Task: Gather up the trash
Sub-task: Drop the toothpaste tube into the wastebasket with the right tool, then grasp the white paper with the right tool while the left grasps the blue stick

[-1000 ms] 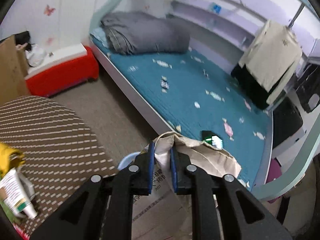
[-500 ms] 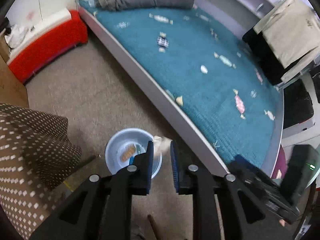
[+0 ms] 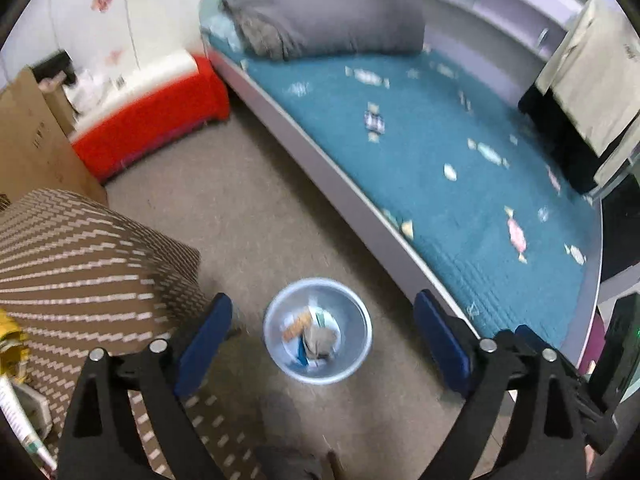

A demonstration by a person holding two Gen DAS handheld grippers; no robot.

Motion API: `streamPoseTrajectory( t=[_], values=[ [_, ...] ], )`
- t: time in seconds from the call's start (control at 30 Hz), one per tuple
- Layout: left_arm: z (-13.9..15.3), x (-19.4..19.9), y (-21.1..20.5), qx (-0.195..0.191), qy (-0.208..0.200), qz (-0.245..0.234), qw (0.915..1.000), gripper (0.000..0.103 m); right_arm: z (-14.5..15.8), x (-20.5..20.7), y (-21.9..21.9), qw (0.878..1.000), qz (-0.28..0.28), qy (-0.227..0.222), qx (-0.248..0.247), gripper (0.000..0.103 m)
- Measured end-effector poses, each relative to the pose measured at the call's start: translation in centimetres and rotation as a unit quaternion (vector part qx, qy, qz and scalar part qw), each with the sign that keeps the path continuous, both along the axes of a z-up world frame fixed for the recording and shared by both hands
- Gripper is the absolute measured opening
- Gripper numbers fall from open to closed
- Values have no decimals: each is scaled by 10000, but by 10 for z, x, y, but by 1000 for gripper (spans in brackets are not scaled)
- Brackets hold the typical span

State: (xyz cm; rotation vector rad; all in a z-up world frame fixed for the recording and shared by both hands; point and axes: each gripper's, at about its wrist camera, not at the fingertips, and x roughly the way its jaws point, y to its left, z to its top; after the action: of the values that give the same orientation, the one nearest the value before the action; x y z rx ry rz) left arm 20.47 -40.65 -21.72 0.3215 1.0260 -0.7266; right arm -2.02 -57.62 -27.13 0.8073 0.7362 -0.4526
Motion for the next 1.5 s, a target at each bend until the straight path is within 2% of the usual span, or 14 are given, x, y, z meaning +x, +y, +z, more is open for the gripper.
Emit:
streamPoseTrajectory(
  t=[0.2, 0.37, 0.6, 0.73, 0.87, 1.0, 1.1, 1.23, 1.3, 1.33, 1.4, 1.5],
  values=[
    [51, -29, 47, -438, -656, 193, 9967, 92, 60, 12, 32, 9975, 369, -266, -549, 97],
    [80, -50, 90, -609, -1089, 330, 9916, 92, 102, 22, 73, 9914, 807, -490, -905, 97],
    [106, -67, 164, -648, -1439, 792, 9843, 92, 142, 31, 139, 9796, 1451, -800, -1135, 97],
    [113, -72, 216, -728, -1549, 1184, 9781, 92, 154, 37, 175, 9697, 1892, -835, -1301, 97],
    [114, -75, 277, -720, -1627, 1621, 9706, 92, 153, 49, 224, 9533, 2574, -766, -1382, 97],
    [103, -76, 338, -651, -1612, 2180, 9603, 92, 136, 69, 275, 9370, 3215, -604, -1225, 97],
    [91, -76, 388, -560, -1497, 2649, 9510, 92, 124, 80, 320, 9138, 3833, -511, -1242, 97],
    [74, -73, 456, -466, -1363, 3224, 9356, 92, 108, 93, 388, 8681, 4720, -383, -1486, 97],
    [67, -72, 478, -397, -1298, 3418, 9299, 92, 98, 101, 416, 8493, 5017, -302, -1615, 97],
    [64, -71, 487, -384, -1272, 3503, 9272, 92, 92, 106, 427, 8436, 5097, -236, -1674, 96],
    [58, -69, 506, -383, -1197, 3641, 9228, 92, 81, 115, 446, 8334, 5216, -110, -1823, 84],
    [53, -68, 520, -395, -1134, 3742, 9195, 92, 69, 129, 464, 8221, 5269, 39, -2158, 71]
  ],
)
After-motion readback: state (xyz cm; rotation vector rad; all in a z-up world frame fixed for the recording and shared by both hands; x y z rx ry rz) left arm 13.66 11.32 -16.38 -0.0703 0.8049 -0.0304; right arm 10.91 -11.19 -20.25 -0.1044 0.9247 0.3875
